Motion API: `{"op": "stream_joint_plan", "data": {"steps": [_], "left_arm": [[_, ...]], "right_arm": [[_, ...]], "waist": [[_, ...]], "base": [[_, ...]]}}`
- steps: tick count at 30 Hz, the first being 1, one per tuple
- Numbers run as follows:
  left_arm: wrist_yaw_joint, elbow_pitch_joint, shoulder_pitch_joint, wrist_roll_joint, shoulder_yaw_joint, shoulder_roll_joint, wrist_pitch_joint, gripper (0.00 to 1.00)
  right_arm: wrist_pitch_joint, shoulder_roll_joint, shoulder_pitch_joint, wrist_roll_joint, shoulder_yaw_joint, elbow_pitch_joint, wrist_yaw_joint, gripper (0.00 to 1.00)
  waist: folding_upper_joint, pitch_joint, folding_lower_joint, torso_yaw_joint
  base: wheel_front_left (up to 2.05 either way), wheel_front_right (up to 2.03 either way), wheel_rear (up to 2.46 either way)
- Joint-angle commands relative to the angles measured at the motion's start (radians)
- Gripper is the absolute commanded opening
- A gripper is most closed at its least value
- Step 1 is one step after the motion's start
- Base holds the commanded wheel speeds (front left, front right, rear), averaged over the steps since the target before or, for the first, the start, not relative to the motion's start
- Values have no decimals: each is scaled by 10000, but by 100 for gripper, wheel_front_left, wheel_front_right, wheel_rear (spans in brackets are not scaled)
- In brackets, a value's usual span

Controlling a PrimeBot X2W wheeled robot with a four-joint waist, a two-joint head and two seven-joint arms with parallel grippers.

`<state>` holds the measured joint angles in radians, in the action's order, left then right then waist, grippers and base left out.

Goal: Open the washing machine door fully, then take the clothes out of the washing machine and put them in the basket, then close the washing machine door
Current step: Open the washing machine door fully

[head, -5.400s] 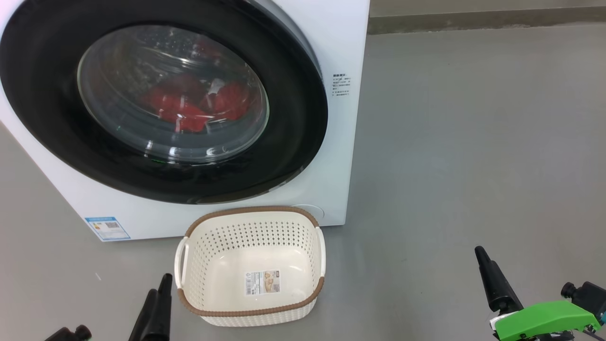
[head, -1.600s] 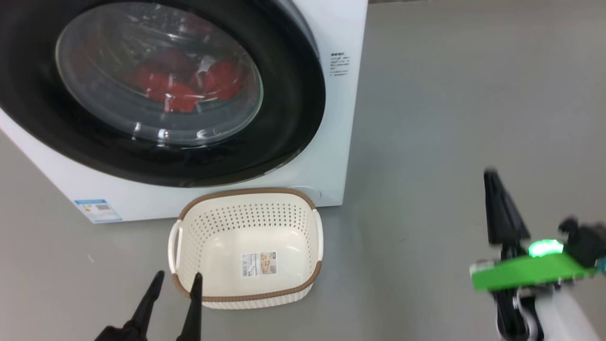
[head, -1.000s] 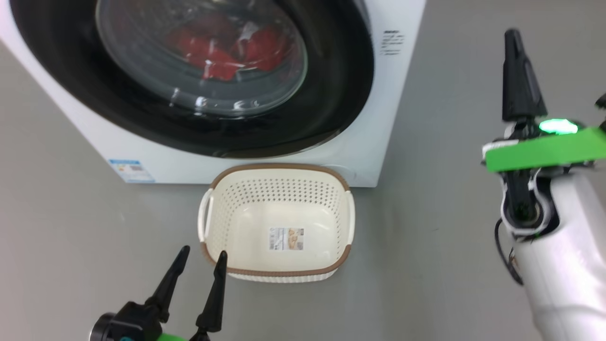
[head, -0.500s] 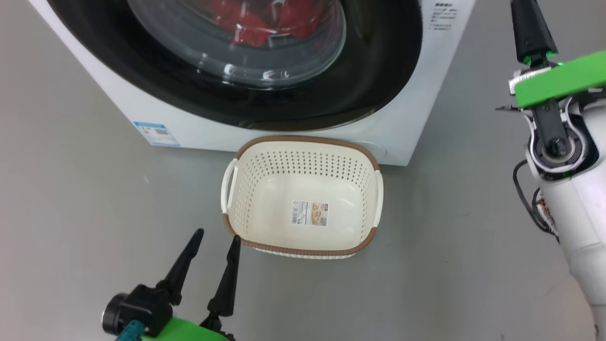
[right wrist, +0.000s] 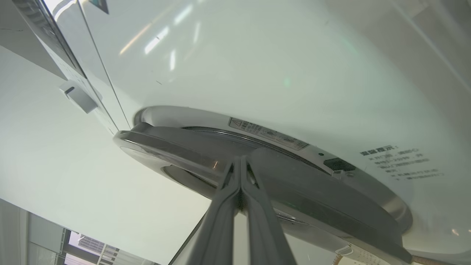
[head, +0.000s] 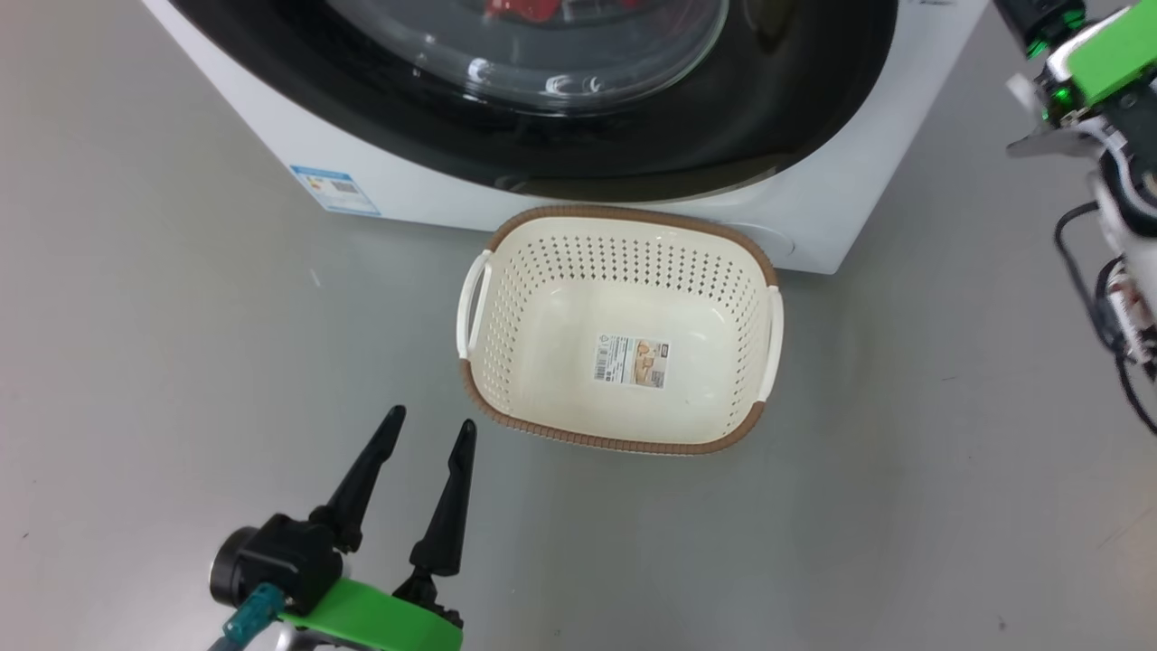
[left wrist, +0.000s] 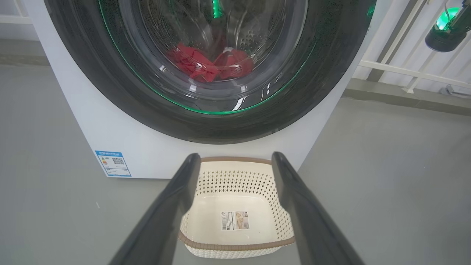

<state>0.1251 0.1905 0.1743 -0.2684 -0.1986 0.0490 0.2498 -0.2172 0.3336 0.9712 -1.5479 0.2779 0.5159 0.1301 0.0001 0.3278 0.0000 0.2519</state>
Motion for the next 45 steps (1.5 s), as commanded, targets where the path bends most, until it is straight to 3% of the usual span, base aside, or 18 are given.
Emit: {"op": "stream_joint_plan", "data": {"steps": [1, 11, 23, 32, 45], "left_arm": [[55, -182, 279, -105, 267, 125, 120, 100], [55, -196, 488, -240, 158, 93, 120, 100], [56, -204, 788, -380, -93, 50, 120, 100], [56, -132, 834, -433, -126, 26, 120, 100], [56, -60, 601, -404, -161, 15, 120, 100]], "right_arm": [[-328, 56, 375, -221, 6, -39, 6, 0], [-2690, 240, 1759, -1357, -84, 1955, 6, 0], [-3376, 15, 2668, -1536, -8, 2834, 6, 0], [-3725, -114, 2584, -1472, 155, 3019, 6, 0], [-4118, -454, 1520, -1320, 466, 2228, 6, 0]], "waist": [[-1, 197, 0, 161], [-1, 677, 0, 363], [-1, 1038, 0, 523], [-1, 922, 0, 545], [-1, 336, 0, 323]], "base": [[0, 0, 0], [0, 0, 0], [0, 0, 0], [0, 0, 0], [0, 0, 0]]}}
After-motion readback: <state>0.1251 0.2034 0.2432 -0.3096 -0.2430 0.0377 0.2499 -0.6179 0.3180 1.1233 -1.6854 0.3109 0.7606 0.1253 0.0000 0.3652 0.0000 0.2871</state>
